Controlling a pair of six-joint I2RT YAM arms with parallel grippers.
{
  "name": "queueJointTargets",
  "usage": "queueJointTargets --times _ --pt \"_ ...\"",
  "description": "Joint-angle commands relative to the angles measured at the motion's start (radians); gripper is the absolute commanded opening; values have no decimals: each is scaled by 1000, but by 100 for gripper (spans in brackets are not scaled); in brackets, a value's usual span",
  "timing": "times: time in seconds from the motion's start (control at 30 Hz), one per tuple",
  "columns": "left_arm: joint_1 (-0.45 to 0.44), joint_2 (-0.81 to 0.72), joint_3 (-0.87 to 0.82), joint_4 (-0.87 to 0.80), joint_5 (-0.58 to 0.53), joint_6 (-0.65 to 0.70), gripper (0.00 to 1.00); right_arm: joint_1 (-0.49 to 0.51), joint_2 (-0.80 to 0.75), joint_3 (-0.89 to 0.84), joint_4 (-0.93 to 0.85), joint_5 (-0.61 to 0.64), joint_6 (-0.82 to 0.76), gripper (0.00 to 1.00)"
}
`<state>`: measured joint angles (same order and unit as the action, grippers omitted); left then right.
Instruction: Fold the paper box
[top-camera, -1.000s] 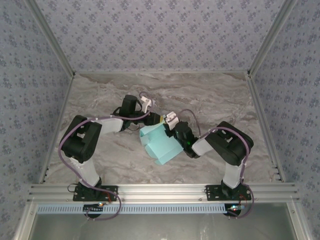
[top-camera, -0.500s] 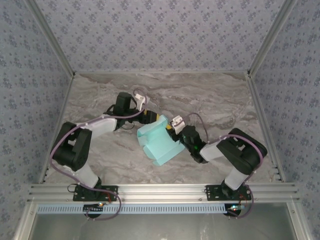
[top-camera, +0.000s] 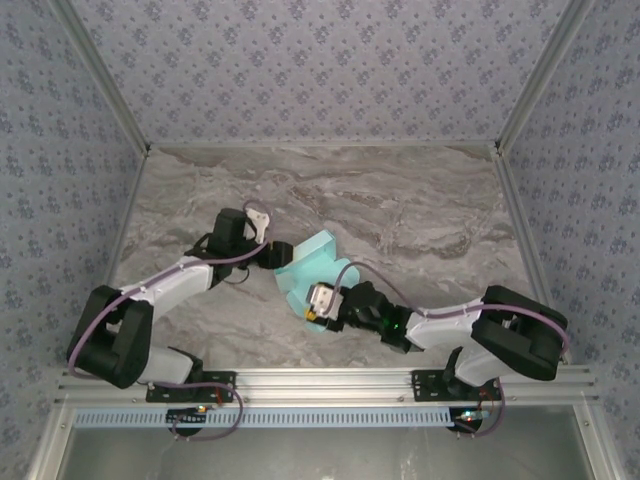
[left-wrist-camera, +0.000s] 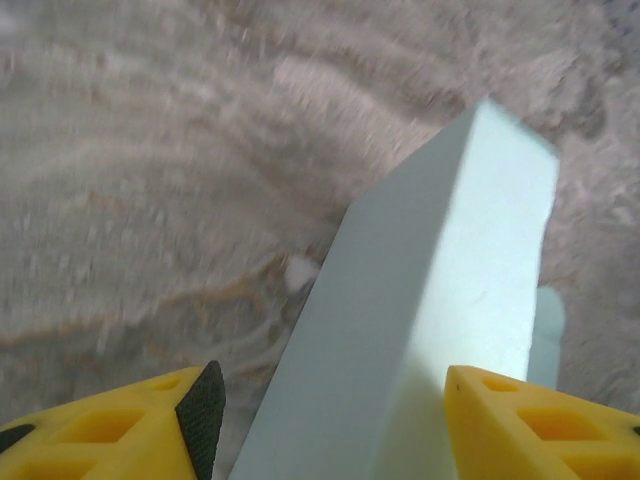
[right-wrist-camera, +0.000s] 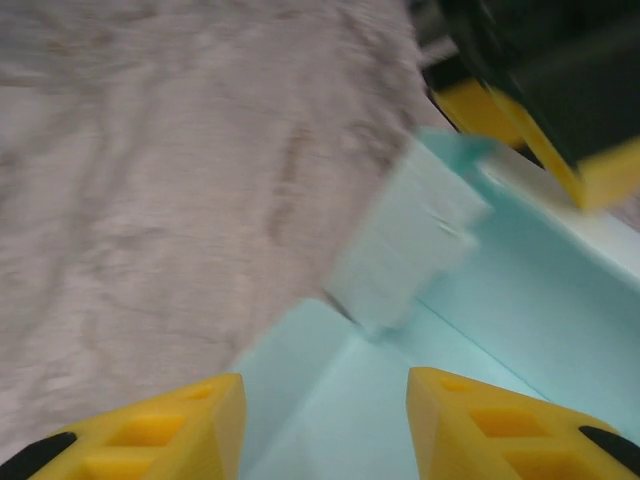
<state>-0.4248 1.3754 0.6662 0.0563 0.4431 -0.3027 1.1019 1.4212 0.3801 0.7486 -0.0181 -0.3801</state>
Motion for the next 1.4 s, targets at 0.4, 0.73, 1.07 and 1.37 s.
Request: queueJointTargets --times 0.4,0.73,1.07,1.37 --pt "4 -29 -103 117 -34 -186 56 85 173 253 -46 336 185 63" --pt "3 -32 -79 77 -43 -176 56 128 67 254 -34 393 432 60" --pt "5 1 -33 44 -12 -179 51 230 372 261 298 570 466 64" --pt "5 -2 -33 65 -7 -215 49 178 423 309 223 644 566 63"
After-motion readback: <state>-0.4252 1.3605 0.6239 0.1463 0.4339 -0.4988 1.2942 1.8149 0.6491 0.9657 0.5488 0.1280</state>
